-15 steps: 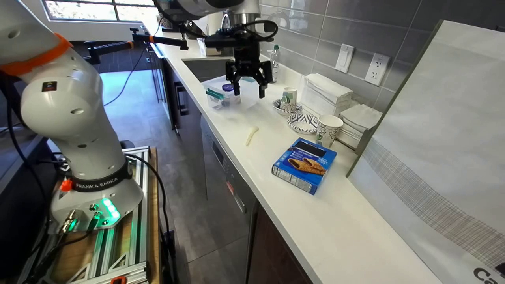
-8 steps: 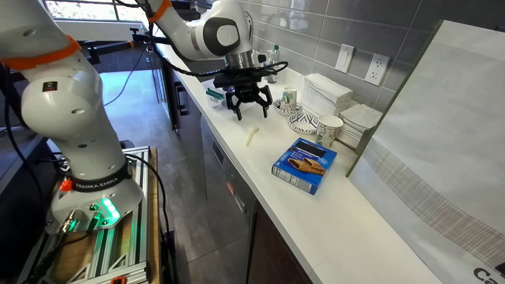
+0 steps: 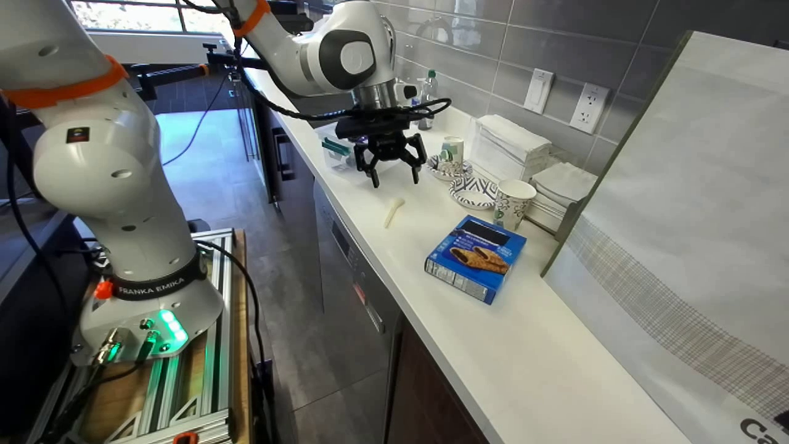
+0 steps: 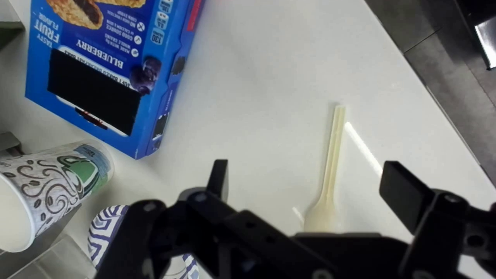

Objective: Move the spoon slightly

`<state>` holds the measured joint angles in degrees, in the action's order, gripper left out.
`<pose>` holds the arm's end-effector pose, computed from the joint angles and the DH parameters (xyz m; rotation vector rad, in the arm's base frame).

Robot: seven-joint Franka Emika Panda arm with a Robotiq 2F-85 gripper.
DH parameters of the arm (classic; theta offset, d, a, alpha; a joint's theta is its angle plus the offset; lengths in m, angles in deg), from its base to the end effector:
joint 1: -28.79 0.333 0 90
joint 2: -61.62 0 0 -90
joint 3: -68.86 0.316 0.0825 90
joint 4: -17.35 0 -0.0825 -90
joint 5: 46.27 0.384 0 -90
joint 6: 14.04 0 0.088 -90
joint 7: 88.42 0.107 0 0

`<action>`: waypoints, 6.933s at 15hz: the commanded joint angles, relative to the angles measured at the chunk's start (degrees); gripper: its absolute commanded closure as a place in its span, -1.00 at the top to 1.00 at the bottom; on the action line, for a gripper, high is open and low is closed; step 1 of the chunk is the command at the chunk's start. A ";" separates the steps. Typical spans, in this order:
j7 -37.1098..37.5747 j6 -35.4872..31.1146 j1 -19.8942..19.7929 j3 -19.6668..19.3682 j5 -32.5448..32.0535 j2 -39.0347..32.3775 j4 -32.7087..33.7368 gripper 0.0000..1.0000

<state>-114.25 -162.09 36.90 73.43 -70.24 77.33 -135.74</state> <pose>0.4081 0.0983 0.3424 2.4886 1.3720 0.2084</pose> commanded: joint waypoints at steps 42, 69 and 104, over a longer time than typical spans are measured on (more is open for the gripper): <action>35.56 -15.90 -4.35 2.54 -37.27 -22.72 6.15 -0.86; 5.69 -36.55 -35.51 32.19 13.15 -34.41 4.59 -0.98; 15.76 2.40 -94.03 93.20 13.81 -37.54 9.19 0.17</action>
<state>-101.84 -163.87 -52.43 159.92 -56.92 31.63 -127.32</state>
